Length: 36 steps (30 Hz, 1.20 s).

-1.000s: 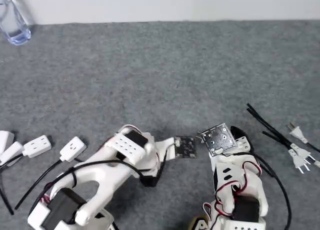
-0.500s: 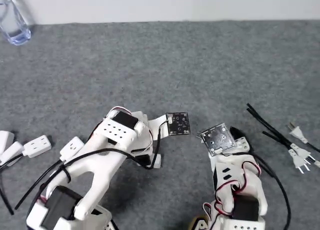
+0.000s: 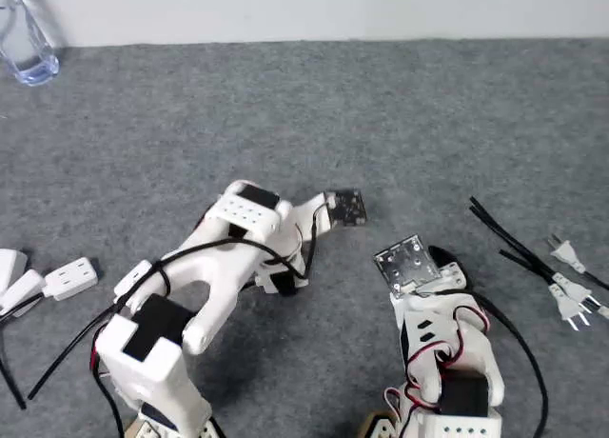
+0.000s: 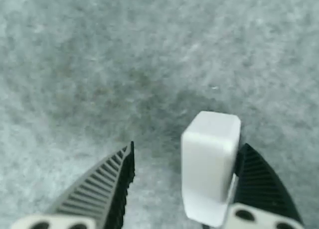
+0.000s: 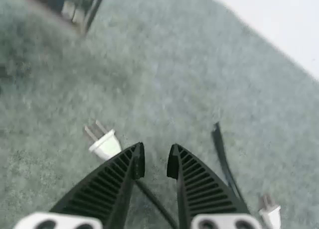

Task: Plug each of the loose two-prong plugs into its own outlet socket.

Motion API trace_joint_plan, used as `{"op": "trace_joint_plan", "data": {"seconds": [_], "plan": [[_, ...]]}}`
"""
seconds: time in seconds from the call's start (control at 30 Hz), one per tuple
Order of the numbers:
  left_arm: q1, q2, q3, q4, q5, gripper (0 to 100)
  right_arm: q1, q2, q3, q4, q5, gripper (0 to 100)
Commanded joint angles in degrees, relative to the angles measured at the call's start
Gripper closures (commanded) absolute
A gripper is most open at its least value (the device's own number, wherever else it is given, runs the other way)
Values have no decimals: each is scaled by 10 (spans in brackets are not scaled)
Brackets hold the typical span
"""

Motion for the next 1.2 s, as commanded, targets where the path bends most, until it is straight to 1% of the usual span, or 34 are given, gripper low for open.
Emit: {"op": "trace_joint_plan", "data": {"seconds": [0.0,0.1,0.27,0.37,0.53,0.63,0.73,0.8,0.9,0.93,1.0,1.1,1.17], "plan": [[-12,-1,-70,50,8,691,-6,-4,-4,-14,11,918],[-21,-1,-93,69,6,691,-6,-4,-4,-11,13,919],[-23,2,-100,61,5,691,-7,-4,0,-9,13,918],[-28,0,-100,55,5,691,-23,-4,10,-11,18,918],[-34,0,-95,89,7,691,-29,-4,11,-9,18,918],[-44,0,-89,89,11,691,-29,-4,11,-9,18,918],[-42,4,-83,91,55,691,-29,-4,11,-12,18,919],[-25,3,-57,79,70,691,-29,-4,11,-13,18,920],[-7,0,-4,36,73,697,-29,-4,11,-14,18,920],[-6,0,9,19,74,709,-28,-4,11,-14,18,920],[-6,-1,16,8,75,765,-27,-4,11,-14,18,920],[-9,-3,17,8,75,895,-27,-4,11,-14,18,920],[-7,1,15,24,74,968,-27,-4,11,-14,18,920]]}}
